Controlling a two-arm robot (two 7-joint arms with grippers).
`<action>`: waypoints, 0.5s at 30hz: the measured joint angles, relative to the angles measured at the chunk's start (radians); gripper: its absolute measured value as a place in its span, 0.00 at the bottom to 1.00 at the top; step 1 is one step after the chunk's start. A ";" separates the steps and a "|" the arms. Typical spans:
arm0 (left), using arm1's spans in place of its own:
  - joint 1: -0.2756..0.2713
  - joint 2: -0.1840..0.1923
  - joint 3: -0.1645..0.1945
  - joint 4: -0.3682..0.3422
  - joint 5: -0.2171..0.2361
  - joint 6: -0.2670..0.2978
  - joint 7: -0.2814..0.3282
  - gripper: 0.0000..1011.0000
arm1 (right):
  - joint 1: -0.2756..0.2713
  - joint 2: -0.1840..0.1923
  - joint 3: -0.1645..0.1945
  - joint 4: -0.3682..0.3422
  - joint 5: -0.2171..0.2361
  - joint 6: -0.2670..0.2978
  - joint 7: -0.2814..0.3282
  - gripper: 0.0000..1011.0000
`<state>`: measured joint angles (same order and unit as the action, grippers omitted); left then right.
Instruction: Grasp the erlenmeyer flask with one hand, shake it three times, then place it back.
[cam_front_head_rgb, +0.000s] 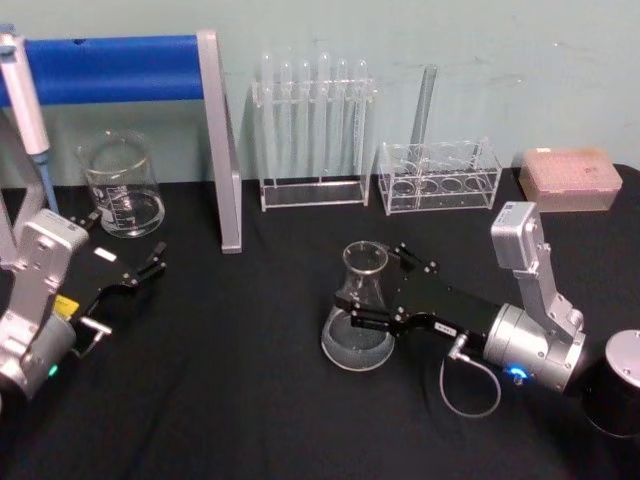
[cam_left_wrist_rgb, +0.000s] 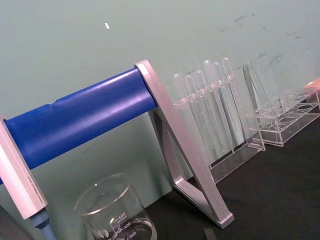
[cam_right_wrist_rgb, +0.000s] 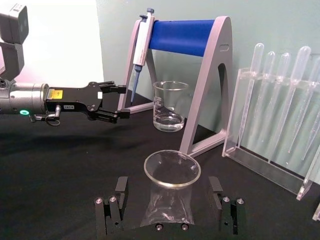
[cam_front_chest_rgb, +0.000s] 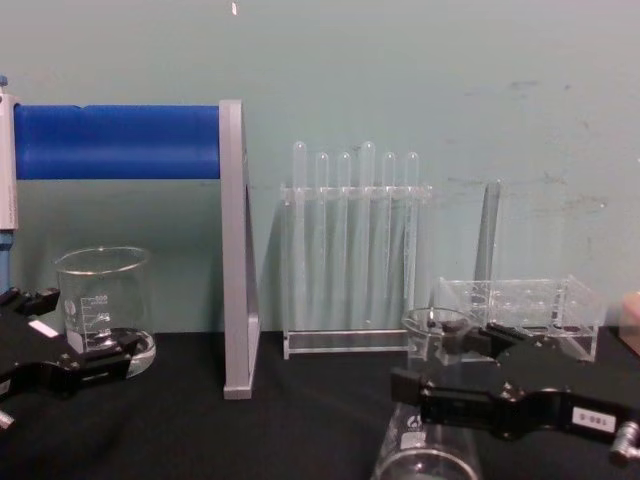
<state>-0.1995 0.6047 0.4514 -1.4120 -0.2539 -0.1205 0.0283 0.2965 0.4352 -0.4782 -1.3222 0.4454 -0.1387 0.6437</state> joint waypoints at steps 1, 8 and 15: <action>0.000 0.000 0.000 0.000 0.000 0.000 0.000 0.99 | -0.002 0.001 0.000 -0.002 0.000 0.003 0.000 0.99; 0.000 0.000 0.000 0.000 0.000 0.000 0.000 0.99 | -0.020 0.018 0.002 -0.027 0.004 0.015 -0.002 0.99; 0.000 0.000 0.000 0.000 0.000 0.000 0.000 0.99 | -0.071 0.053 0.020 -0.084 0.017 0.025 -0.016 0.99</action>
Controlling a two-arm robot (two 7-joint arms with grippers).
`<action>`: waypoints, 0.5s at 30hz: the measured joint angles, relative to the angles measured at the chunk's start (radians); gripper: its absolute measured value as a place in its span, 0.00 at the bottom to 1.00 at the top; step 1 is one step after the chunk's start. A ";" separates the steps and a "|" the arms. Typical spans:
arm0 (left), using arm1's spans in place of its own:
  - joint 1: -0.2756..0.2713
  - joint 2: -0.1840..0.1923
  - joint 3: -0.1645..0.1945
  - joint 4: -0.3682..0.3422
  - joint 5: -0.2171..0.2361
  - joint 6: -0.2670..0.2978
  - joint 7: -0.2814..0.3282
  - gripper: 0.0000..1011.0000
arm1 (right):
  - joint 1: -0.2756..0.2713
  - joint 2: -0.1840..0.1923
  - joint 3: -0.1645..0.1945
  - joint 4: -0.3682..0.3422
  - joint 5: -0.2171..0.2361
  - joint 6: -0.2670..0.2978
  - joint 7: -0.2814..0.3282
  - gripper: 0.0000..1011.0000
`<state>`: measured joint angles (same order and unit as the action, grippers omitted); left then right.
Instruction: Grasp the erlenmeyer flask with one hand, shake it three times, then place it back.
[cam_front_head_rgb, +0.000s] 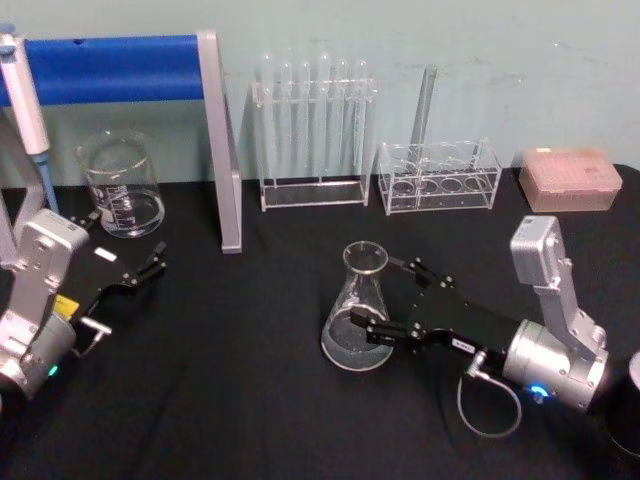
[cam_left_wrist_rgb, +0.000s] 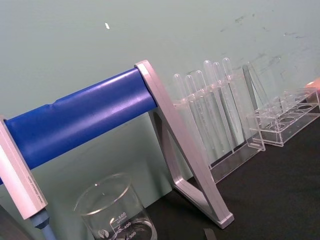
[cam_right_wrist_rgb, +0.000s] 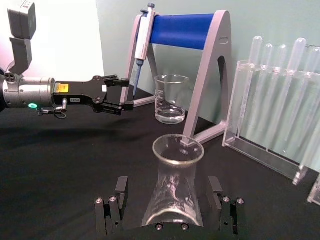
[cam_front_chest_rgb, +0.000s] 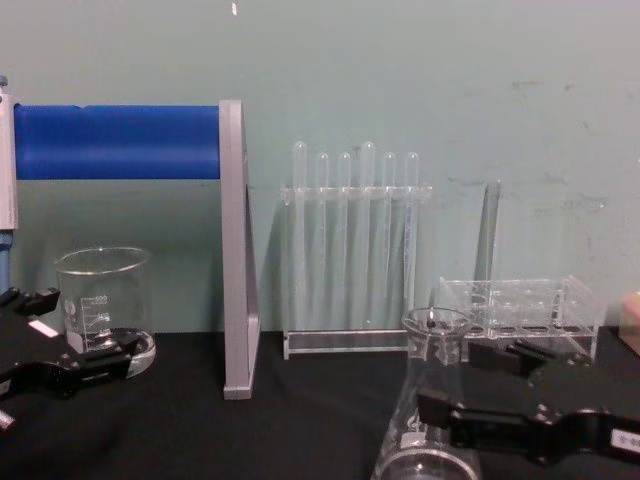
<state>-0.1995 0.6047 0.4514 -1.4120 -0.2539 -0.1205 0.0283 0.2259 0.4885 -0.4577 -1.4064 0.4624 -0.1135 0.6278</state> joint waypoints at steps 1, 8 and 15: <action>0.000 0.000 0.000 0.000 0.000 0.000 0.000 0.99 | -0.007 0.005 0.003 -0.008 0.001 0.001 -0.004 0.99; 0.000 0.000 0.000 0.000 0.000 0.000 0.000 0.99 | -0.082 0.045 0.047 -0.076 0.008 0.005 -0.052 0.99; 0.000 0.000 0.000 0.000 0.000 0.000 0.000 0.99 | -0.152 0.065 0.117 -0.126 0.010 -0.023 -0.116 0.99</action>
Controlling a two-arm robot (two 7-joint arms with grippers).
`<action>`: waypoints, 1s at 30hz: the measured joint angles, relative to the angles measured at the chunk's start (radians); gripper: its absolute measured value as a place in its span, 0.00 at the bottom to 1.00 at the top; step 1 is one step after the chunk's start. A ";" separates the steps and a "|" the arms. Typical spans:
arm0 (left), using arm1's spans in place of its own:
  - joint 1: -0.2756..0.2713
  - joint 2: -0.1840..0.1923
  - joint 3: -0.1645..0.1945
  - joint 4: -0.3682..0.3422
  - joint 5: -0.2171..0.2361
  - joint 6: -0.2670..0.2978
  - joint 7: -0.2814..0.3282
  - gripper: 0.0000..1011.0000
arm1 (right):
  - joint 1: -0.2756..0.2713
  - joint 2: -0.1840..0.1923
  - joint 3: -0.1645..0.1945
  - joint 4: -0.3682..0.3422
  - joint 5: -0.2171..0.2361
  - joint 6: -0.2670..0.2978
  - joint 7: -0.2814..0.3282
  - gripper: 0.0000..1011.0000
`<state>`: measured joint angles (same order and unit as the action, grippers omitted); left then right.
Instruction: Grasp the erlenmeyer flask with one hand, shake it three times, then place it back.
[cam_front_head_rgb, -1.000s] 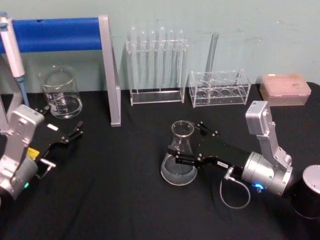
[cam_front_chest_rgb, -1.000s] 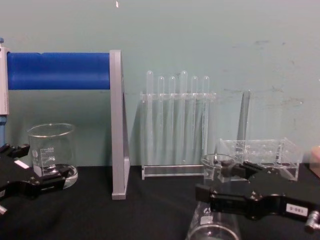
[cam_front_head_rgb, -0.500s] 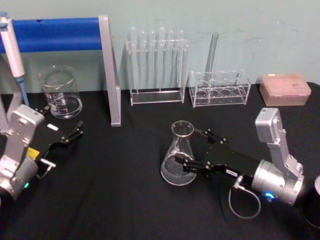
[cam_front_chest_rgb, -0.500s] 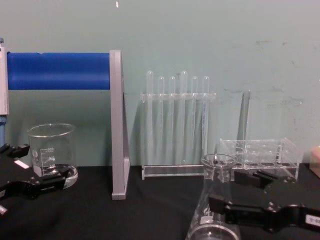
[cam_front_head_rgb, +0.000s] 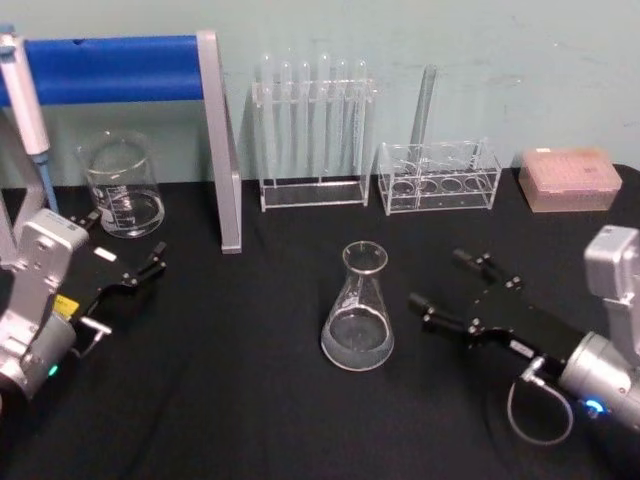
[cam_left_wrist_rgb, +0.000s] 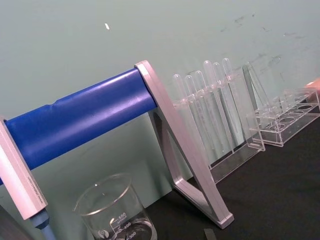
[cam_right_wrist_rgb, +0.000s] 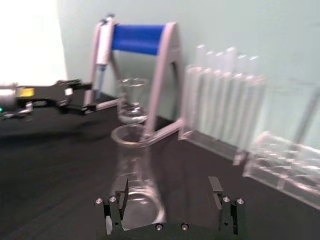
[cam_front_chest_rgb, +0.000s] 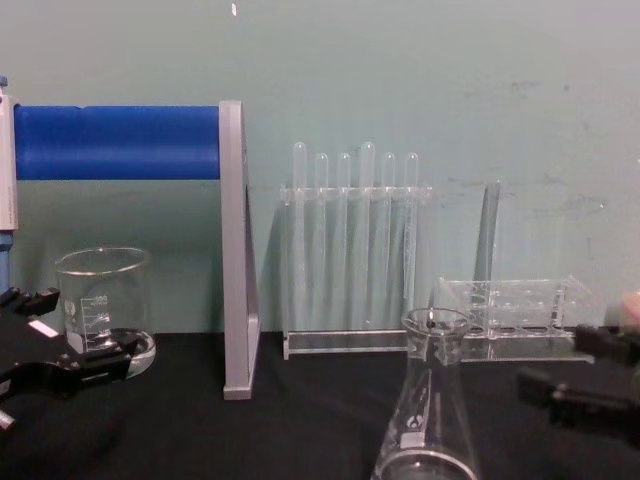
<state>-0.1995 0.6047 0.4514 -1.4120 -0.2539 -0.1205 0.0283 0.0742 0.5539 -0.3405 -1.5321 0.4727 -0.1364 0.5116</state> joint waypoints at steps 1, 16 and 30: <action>0.000 0.000 0.000 0.000 0.000 0.000 0.000 0.99 | -0.012 -0.002 0.017 -0.005 -0.004 -0.012 -0.020 0.99; 0.000 0.000 0.000 0.000 0.000 0.000 0.000 0.99 | 0.060 -0.127 0.072 0.116 -0.124 -0.056 -0.192 0.99; 0.000 0.000 0.000 0.000 0.000 0.000 0.000 0.99 | 0.230 -0.255 0.046 0.367 -0.188 -0.002 -0.223 0.99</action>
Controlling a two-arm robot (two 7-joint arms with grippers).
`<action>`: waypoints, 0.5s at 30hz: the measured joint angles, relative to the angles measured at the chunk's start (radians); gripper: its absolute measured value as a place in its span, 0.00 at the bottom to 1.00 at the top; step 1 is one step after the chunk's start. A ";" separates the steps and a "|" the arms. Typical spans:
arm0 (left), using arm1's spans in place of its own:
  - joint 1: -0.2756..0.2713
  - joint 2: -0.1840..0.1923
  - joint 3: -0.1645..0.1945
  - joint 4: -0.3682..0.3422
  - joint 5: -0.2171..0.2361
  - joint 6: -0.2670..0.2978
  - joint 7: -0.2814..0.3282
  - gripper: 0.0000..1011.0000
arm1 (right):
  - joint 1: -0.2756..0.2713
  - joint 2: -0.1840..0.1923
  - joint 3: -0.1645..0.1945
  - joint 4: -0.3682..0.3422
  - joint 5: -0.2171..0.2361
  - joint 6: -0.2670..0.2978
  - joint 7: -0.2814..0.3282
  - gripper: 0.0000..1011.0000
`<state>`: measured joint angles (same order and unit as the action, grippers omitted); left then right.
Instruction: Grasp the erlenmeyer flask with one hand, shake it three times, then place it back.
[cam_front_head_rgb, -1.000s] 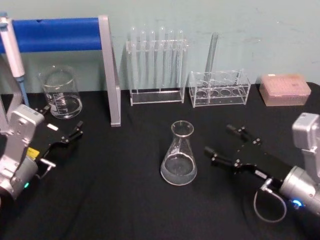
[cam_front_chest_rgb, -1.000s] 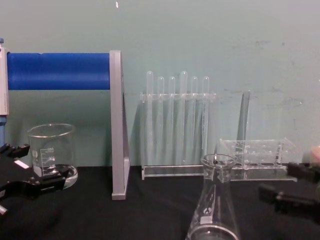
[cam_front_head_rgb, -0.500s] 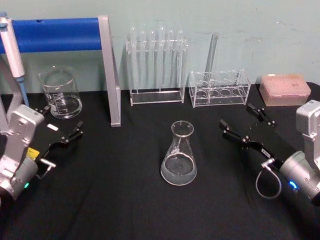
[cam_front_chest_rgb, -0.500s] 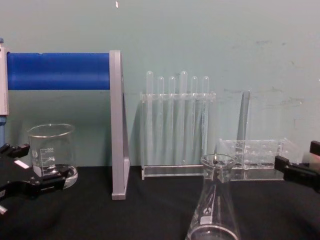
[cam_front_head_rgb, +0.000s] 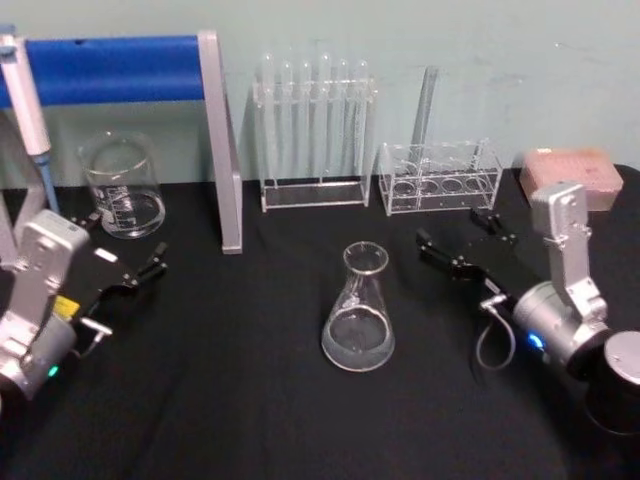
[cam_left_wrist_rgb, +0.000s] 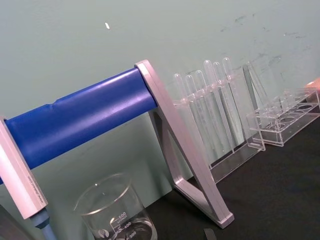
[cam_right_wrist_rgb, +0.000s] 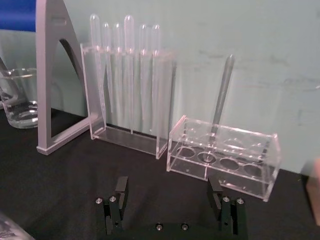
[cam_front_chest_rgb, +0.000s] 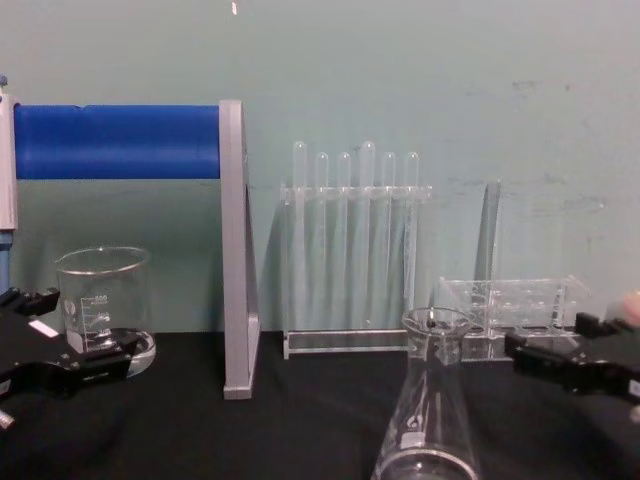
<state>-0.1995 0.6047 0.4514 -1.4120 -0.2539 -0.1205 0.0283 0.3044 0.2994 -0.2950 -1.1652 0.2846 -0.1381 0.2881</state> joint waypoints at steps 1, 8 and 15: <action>0.000 0.000 0.000 0.000 0.000 0.000 0.000 0.99 | 0.009 -0.009 -0.001 0.016 -0.004 0.005 0.001 0.99; 0.000 0.000 0.000 0.000 0.000 0.000 0.000 0.99 | 0.023 -0.022 0.001 0.034 -0.009 0.014 0.006 0.99; 0.000 0.000 0.000 0.000 0.000 0.000 0.000 0.99 | 0.020 -0.020 0.000 0.031 -0.009 0.013 0.006 0.99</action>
<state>-0.1995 0.6047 0.4514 -1.4120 -0.2539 -0.1205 0.0283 0.3246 0.2796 -0.2947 -1.1341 0.2759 -0.1249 0.2937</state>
